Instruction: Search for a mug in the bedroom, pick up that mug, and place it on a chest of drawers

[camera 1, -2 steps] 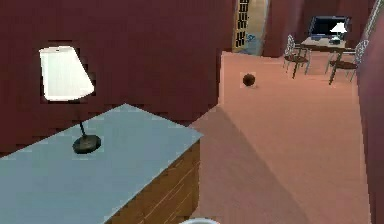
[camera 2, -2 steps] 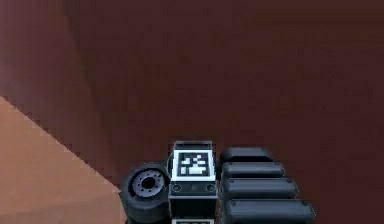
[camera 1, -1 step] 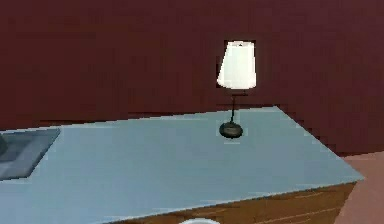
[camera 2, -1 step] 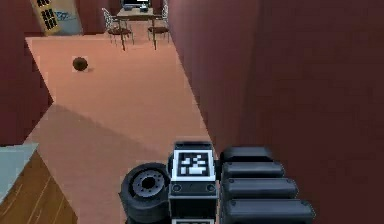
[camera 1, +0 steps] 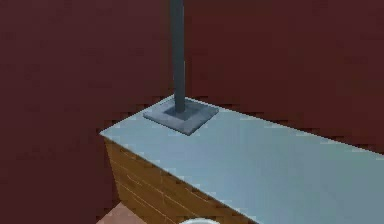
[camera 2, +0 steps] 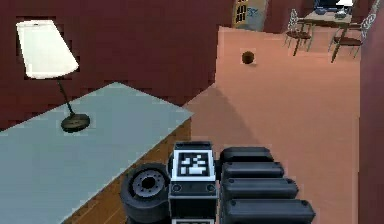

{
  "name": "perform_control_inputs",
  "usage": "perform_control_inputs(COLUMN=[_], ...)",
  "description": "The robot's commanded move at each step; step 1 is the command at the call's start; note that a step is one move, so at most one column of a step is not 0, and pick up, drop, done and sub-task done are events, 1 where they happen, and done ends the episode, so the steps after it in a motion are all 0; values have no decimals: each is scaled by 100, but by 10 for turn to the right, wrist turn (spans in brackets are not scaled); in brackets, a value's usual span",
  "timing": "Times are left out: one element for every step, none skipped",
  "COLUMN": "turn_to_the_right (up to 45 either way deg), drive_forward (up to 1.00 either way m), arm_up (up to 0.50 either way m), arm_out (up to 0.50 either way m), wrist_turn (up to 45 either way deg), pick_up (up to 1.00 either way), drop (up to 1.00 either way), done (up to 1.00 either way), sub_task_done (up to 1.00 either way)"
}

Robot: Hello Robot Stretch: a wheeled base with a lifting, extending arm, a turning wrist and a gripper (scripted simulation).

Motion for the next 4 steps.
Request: perform_control_inputs(turn_to_the_right=[-180, 450, 450, 60], drive_forward=[0, 0, 0, 0], arm_up=[0, 0, 0, 0], arm_out=[0, 0, 0, 0], wrist_turn=[0, 0, 0, 0], pick_up=[0, 0, 0, 0], drop=[0, 0, 0, 0], done=[0, 0, 0, 0], sub_task_done=[0, 0, 0, 0])
